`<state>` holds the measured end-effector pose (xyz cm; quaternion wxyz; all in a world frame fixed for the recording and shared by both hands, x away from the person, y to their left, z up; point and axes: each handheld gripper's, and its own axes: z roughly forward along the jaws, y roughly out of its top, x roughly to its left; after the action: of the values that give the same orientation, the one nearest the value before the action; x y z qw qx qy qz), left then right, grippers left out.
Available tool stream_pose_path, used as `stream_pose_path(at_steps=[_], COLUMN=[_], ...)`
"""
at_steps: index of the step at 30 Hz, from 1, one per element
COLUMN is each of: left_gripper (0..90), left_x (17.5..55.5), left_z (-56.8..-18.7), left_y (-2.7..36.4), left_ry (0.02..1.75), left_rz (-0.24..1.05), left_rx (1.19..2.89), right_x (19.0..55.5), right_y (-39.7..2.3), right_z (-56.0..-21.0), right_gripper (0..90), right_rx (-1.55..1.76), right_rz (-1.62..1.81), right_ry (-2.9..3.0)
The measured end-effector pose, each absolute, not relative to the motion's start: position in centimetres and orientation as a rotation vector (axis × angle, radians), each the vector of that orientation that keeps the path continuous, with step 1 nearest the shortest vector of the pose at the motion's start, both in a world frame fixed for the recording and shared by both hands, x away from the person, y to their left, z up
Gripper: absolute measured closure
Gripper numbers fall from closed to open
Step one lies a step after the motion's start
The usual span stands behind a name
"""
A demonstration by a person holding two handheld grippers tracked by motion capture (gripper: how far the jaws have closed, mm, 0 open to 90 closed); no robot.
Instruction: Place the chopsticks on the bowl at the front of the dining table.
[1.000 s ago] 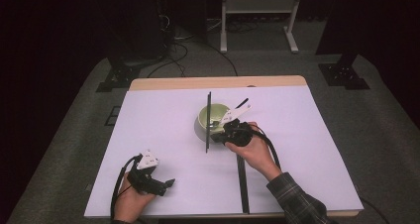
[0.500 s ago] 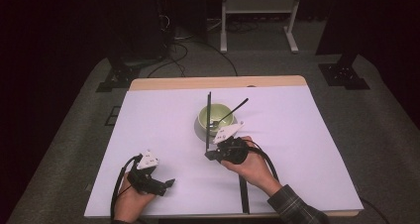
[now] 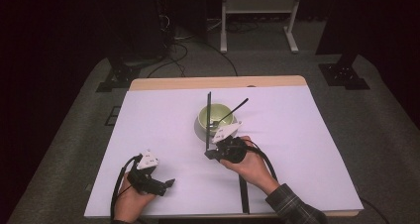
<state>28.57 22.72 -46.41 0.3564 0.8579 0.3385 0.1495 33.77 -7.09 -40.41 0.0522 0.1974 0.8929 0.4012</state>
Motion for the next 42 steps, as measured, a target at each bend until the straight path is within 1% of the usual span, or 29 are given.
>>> stream_pose_path(at_steps=[16, 21, 26, 33, 42], left_gripper=[0.0, 0.0, 0.0, 0.0, 0.0], left_x=[28.6, 28.6, 28.6, 28.6, 28.6], left_z=[-46.4, -46.4, -46.4, -46.4, -46.4], left_y=[22.7, 22.7, 22.7, 22.7, 22.7], left_ry=[0.875, 0.874, 0.875, 0.875, 0.874], left_rz=[0.385, 0.386, 0.385, 0.385, 0.385], left_rx=[2.215, 2.215, 2.215, 2.214, 2.215], right_x=[34.3, 33.8, 34.0, 34.3, 33.8], right_y=[-7.3, -6.7, -6.2, -6.6, -7.1], right_z=[-40.3, -40.3, -40.5, -40.5, -40.4], right_gripper=[90.0, 89.9, 90.0, 90.0, 90.0], right_rx=[0.618, 0.597, 0.604, 0.622, 0.617], right_rz=[1.223, 1.235, 1.214, 1.202, 1.22], right_ry=[2.698, 2.708, 2.702, 2.689, 2.689])
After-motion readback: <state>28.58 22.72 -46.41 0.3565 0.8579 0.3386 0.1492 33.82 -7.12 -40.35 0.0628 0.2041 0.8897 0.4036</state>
